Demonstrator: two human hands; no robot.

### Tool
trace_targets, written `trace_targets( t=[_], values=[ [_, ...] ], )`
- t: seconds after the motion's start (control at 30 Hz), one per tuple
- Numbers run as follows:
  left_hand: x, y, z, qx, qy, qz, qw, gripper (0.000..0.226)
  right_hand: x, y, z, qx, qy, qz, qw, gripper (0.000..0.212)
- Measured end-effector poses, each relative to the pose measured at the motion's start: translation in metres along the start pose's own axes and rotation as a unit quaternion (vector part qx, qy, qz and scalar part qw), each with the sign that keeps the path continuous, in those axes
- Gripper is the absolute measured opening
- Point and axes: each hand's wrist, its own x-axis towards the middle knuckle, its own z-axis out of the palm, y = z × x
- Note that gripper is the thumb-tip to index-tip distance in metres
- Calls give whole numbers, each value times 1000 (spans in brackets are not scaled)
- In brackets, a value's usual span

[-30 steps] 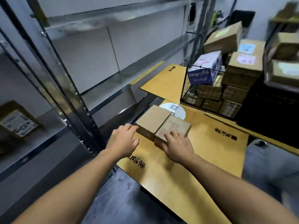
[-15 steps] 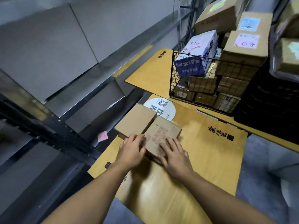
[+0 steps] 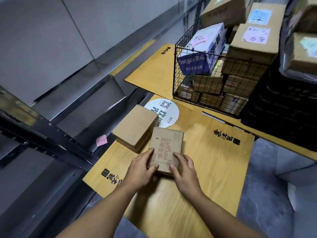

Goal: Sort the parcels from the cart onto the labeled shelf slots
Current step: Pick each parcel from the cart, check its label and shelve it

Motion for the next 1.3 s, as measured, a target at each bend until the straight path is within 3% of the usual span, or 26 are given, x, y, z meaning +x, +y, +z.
trace_targets(
  t=[0.13, 0.3, 0.57, 0.73, 0.9, 1.07, 1.17, 1.3],
  values=[
    [-8, 5, -7, -15, 35, 35, 999, 61, -2, -9, 2, 50, 19, 11, 999, 47],
    [-19, 20, -24, -111, 79, 76, 988, 54, 1, -34, -12, 122, 63, 1, 991, 43],
    [-20, 34, -54, -329, 160, 45, 930, 36, 5, -62, -30, 246, 70, -65, 965, 40],
    [-20, 25, -65, -341, 148, 2, 928, 34, 2, -78, -34, 275, 28, -89, 957, 45],
    [-29, 29, -73, -417, 103, 26, 903, 41, 2, -85, -32, 228, -6, -106, 968, 36],
    [-33, 25, -79, -372, 123, 35, 919, 46, 3, -93, -30, 152, -18, -93, 984, 33],
    [-36, 22, -79, -317, 142, 50, 937, 50, 0, -97, -28, 173, -44, -89, 980, 51],
    [-43, 26, -81, -252, 165, 72, 951, 52, -9, -101, -29, 239, -81, -80, 964, 43]
  ],
)
